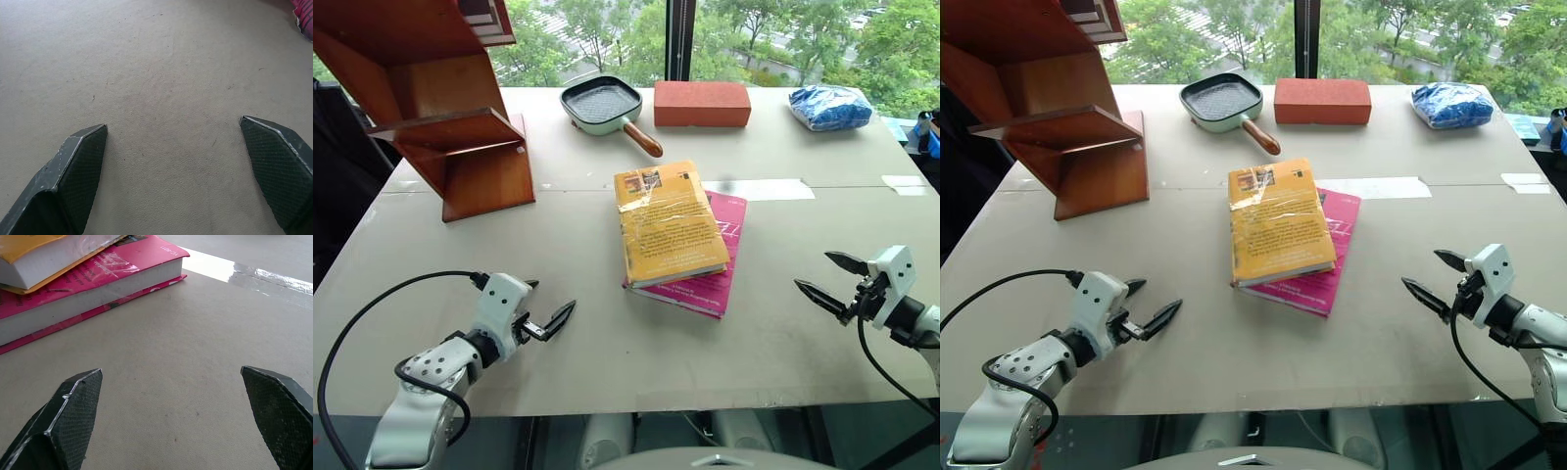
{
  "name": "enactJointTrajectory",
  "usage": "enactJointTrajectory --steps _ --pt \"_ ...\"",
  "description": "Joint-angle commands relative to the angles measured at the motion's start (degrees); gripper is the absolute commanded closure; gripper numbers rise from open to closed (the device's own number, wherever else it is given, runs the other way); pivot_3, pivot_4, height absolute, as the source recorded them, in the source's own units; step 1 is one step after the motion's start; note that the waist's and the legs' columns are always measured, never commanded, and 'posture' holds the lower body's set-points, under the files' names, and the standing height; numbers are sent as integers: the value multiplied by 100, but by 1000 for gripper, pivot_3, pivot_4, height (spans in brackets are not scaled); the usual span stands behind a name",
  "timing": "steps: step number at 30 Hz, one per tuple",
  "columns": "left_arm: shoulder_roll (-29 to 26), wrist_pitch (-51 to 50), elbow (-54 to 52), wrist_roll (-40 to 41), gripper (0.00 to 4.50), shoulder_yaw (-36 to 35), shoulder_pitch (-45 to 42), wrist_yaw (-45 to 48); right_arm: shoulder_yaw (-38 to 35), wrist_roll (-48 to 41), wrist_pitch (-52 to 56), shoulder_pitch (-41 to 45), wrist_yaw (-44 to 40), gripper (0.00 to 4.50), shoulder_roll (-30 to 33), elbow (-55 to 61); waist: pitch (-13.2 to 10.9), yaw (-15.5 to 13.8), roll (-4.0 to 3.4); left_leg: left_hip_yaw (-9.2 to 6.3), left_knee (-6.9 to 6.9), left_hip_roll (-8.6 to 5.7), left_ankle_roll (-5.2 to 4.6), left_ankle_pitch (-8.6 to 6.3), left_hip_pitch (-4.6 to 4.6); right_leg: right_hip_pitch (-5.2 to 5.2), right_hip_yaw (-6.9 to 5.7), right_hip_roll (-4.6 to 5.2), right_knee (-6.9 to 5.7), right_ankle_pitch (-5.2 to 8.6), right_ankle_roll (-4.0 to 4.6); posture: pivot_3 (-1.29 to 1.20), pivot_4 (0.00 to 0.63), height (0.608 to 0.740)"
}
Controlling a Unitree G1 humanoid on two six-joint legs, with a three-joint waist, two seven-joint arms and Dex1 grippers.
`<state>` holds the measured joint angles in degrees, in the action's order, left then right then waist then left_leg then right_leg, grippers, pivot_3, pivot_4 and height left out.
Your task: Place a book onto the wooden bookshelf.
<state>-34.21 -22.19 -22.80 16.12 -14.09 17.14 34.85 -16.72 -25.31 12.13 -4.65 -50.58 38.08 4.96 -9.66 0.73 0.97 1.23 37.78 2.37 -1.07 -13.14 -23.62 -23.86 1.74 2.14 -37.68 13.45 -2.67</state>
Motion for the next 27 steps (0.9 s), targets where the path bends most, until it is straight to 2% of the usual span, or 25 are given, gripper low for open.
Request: enactJointTrajectory --steps 1,5,21,24,27 --pt "-126 20 -59 65 56 -147 76 142 -10 -34 -168 120 -66 0 -41 -15 0 1 0 0 0 0 0 0 0 0 0 0 0 0 0 0 150 740" --pt "-206 41 -26 193 56 -213 -162 228 113 -22 -278 204 -113 0 -204 -133 -3 2 1 -2 0 1 0 0 -1 -1 -3 -2 0 0 0 0 150 740" --pt "-98 -23 149 619 56 -163 -719 451 105 -97 -525 164 -377 0 -163 -169 -4 -13 4 -3 0 -2 0 0 -5 -1 -6 -1 1 -2 2 0 150 740" --pt "-30 -287 205 907 56 -123 -1038 515 46 -269 -634 15 -678 0 -84 150 -4 -13 4 -5 -1 -2 0 0 -7 -2 -7 -2 2 -5 6 0 150 740" --pt "106 -1345 322 1294 56 108 -1769 202 -148 -932 -200 35 -772 0 19 863 -6 -31 4 -6 0 -3 -1 1 -8 -1 -8 -2 0 -2 0 0 150 740"
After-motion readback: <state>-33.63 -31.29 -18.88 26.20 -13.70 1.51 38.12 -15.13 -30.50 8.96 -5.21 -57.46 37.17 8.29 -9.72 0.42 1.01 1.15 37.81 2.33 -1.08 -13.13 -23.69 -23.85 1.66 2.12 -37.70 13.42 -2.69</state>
